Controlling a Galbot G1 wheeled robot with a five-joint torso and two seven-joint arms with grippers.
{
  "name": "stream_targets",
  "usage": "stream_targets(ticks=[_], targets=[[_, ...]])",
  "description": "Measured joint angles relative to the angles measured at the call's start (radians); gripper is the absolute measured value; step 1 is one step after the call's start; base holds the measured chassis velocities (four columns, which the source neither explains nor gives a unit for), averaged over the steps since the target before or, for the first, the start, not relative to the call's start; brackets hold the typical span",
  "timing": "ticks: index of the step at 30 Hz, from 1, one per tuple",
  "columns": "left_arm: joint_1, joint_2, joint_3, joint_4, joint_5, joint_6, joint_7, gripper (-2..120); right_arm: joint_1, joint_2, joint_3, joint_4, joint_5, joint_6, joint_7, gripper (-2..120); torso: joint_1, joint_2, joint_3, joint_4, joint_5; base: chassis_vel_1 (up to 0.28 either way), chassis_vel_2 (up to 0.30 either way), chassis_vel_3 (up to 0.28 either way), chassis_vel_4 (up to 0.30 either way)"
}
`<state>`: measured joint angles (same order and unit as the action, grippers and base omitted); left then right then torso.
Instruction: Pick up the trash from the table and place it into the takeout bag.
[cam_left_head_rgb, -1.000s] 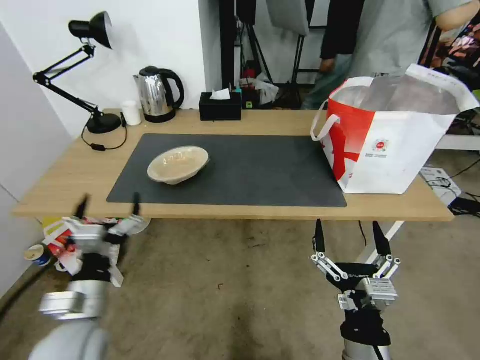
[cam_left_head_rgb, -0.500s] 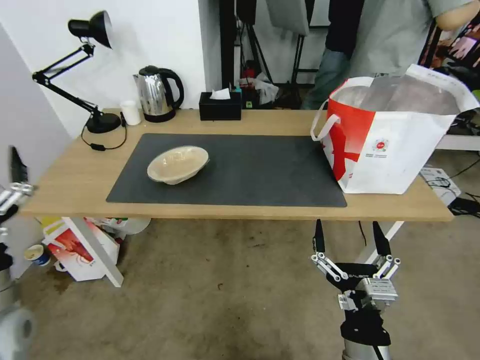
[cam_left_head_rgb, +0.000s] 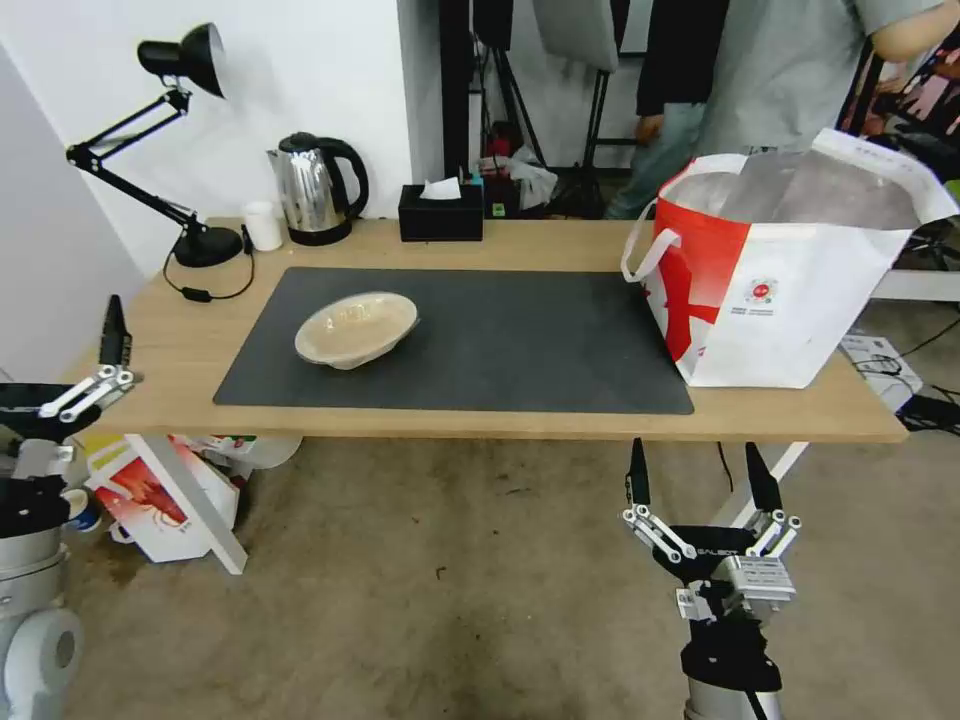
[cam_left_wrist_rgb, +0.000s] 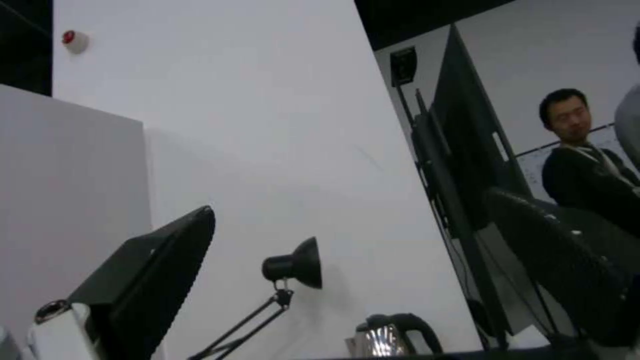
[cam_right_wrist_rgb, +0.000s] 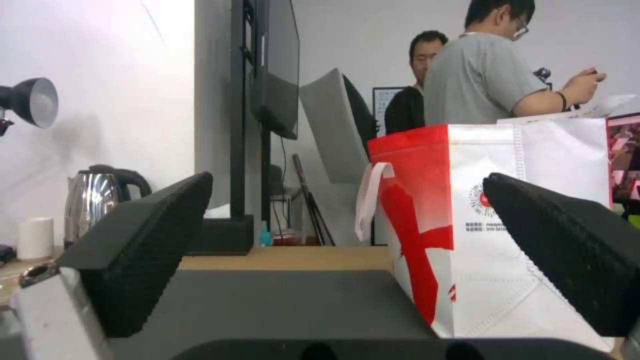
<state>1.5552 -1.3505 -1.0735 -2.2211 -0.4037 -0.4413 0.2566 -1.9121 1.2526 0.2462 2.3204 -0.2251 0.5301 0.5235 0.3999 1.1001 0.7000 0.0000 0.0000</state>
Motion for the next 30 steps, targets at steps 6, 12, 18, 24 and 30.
stream_targets(ticks=[6,12,18,24,30], targets=[[-0.004,0.01,0.025,0.012,-0.003,0.007,0.026,100,0.0,0.0,0.0,0.0,0.0,0.0,0.0,100,0.0,0.0,0.0,0.0,0.0,0.0,0.0,0.0,0.0],[-0.007,0.037,0.03,0.025,-0.009,0.018,0.051,100,0.0,0.0,0.0,0.0,0.0,0.0,0.0,100,0.0,0.0,0.0,0.0,0.0,0.0,0.0,0.0,0.0],[0.001,0.148,0.019,0.025,-0.052,0.057,0.058,100,0.0,0.0,0.0,0.0,0.0,0.0,0.0,100,0.0,0.0,0.0,0.0,0.0,0.0,0.0,0.0,0.0],[0.005,0.205,0.018,0.023,-0.079,0.081,0.058,100,0.0,0.0,0.0,0.0,0.0,0.0,0.0,100,0.0,0.0,0.0,0.0,0.0001,0.0,0.0,0.0,0.0],[-0.003,0.225,0.027,0.038,-0.095,0.09,0.059,100,0.0,0.0,0.0,0.0,0.0,0.0,0.0,100,0.0,0.0,0.0,0.0,-0.0001,0.0,0.0,0.0,0.0]])
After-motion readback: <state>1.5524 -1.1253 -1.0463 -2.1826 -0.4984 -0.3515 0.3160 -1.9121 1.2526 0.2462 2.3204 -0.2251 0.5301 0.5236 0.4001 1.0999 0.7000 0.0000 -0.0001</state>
